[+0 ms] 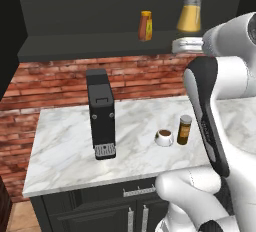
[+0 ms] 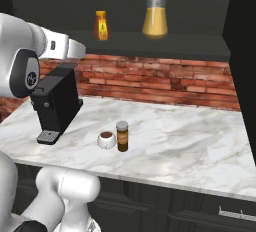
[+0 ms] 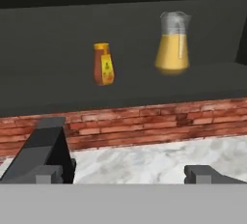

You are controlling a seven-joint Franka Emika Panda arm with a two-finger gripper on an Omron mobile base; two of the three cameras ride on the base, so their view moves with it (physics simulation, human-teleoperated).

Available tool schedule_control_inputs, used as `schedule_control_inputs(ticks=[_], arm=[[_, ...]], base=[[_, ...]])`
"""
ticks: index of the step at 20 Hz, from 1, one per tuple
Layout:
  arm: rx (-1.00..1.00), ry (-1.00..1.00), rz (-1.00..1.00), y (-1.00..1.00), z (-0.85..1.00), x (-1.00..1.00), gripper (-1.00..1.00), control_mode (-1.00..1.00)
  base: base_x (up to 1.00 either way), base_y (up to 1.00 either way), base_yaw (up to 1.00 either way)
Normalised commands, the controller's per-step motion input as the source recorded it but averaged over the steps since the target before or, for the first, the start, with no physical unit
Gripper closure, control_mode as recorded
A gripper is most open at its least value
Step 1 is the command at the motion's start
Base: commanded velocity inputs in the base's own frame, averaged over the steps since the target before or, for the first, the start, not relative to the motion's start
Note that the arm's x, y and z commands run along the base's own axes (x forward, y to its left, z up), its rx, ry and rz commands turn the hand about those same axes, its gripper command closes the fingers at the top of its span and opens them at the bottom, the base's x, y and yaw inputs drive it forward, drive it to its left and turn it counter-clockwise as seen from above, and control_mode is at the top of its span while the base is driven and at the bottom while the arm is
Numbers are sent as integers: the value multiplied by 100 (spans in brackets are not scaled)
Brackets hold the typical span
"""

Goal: Pick the cinnamon and honey bottle from the cabinet and place them next to the mug.

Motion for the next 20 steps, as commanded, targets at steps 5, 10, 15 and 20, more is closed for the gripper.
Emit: schedule_control_inputs(ticks=[5, 10, 15, 20], arm=[[1, 7, 15, -1, 20, 16, -100, -100], [3, 0, 12, 3, 0, 32, -100, -100], [0, 0, 1, 20, -7, 54, -100, -100], [0, 0, 0, 19, -1, 74, -100, -100]], base=[[0, 0, 0], [0, 0, 0], [0, 0, 0], [0, 0, 0]])
